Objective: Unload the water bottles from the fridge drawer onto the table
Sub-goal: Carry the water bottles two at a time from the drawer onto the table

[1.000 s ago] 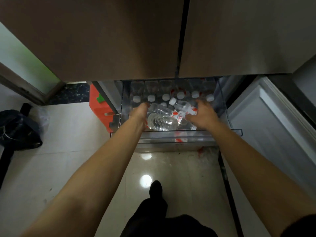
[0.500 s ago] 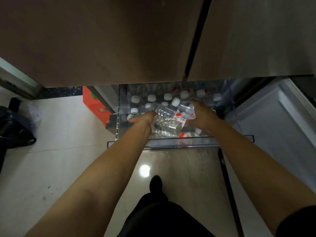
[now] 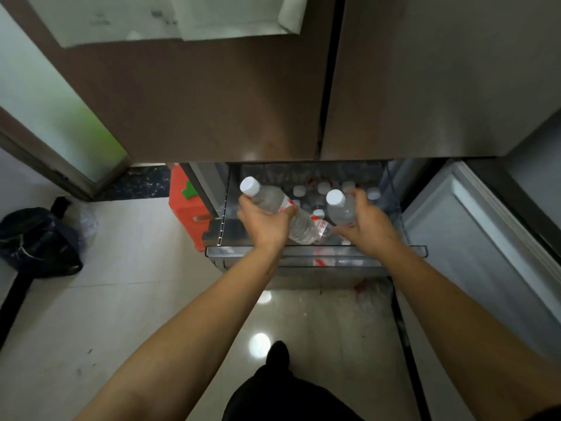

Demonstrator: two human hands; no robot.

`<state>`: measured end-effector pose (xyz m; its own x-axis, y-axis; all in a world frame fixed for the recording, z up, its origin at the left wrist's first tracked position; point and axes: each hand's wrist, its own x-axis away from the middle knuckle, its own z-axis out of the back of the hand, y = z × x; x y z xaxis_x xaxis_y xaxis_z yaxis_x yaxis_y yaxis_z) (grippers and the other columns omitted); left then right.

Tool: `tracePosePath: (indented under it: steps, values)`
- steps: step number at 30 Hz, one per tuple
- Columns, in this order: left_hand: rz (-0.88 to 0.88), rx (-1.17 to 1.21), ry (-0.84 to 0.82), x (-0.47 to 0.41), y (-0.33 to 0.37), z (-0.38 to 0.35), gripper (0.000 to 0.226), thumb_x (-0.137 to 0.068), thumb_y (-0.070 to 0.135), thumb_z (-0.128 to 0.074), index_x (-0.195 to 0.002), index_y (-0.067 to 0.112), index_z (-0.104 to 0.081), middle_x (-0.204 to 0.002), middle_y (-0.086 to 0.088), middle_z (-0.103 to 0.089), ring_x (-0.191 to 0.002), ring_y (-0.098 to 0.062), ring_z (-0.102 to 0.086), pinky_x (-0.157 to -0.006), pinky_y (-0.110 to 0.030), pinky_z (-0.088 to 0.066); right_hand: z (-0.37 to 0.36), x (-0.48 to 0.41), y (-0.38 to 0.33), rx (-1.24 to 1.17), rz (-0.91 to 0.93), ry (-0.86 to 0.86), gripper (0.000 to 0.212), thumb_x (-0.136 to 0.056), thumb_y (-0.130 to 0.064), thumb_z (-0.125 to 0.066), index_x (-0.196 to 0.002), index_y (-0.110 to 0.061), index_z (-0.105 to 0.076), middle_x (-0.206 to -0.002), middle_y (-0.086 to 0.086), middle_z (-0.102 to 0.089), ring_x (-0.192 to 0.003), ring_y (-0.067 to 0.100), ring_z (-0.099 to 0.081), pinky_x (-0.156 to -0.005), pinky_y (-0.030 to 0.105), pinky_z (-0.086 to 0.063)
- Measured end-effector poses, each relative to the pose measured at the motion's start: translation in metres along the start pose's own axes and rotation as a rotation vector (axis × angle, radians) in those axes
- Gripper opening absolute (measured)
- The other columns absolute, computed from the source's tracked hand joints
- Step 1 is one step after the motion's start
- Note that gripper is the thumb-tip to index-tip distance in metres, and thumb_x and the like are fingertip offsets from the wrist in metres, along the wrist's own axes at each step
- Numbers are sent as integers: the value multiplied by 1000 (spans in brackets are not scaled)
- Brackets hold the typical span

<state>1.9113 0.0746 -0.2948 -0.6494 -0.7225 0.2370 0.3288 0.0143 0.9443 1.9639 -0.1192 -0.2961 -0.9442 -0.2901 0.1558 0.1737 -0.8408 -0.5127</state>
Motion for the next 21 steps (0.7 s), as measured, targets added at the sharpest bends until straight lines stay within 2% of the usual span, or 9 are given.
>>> tracePosePath:
  steps: [4, 7, 10, 11, 13, 17, 21]
  values:
    - [-196, 31, 50, 35, 32, 30, 77, -56, 24, -92, -118, 20, -45, -122, -8, -51, -107, -25, -58, -100, -43, -50, 30, 39, -18, -149, 64, 135, 87, -75, -42, -84, -141, -22, -31, -129, 12, -60, -112, 35, -60, -88, 40, -51]
    - [-303, 60, 73, 64, 52, 61, 84, -59, 29, -91, -131, 22, -48, -126, -4, -54, -114, -20, -58, -102, -41, -50, 49, 66, -36, -261, 150, 227, 88, -73, -45, -84, -142, -27, -31, -131, 6, -60, -115, 31, -58, -92, 38, -50]
    - [-416, 73, 110, 97, 65, 104, 79, -56, 43, -91, -124, 38, -50, -125, 1, -57, -113, -17, -61, -99, -42, -52, 55, 90, -60, -439, 226, 281, 87, -71, -40, -87, -140, -30, -36, -129, -1, -61, -116, 22, -59, -97, 39, -49]
    - [-438, 69, 123, 107, 68, 120, 78, -56, 46, -90, -123, 41, -50, -125, 2, -59, -112, -17, -62, -97, -43, -53, 54, 97, -70, -497, 251, 280, 86, -71, -38, -87, -140, -31, -36, -126, -3, -61, -114, 19, -59, -97, 36, -49]
    - [-461, 89, 114, 128, 72, 155, 79, -60, 37, -92, -127, 35, -51, -125, -1, -61, -111, -16, -64, -96, -42, -55, 46, 111, -91, -573, 306, 254, 85, -70, -39, -87, -139, -33, -37, -122, -8, -61, -111, 15, -59, -94, 32, -49]
    - [-450, 79, 142, 164, 70, 225, 72, -65, 13, -91, -126, 24, -54, -118, 1, -67, -106, -13, -67, -94, -43, -57, 19, 147, -137, -601, 412, 153, 86, -69, -40, -88, -139, -30, -37, -123, -8, -59, -112, 18, -59, -96, 42, -52]
    - [-381, 21, 269, 195, 49, 295, 84, -52, 33, -90, -128, 26, -54, -118, 0, -66, -107, -17, -66, -93, -46, -56, -14, 192, -179, -518, 530, 33, 92, -69, -45, -86, -143, -30, -32, -131, -1, -59, -116, 25, -59, -95, 48, -53]
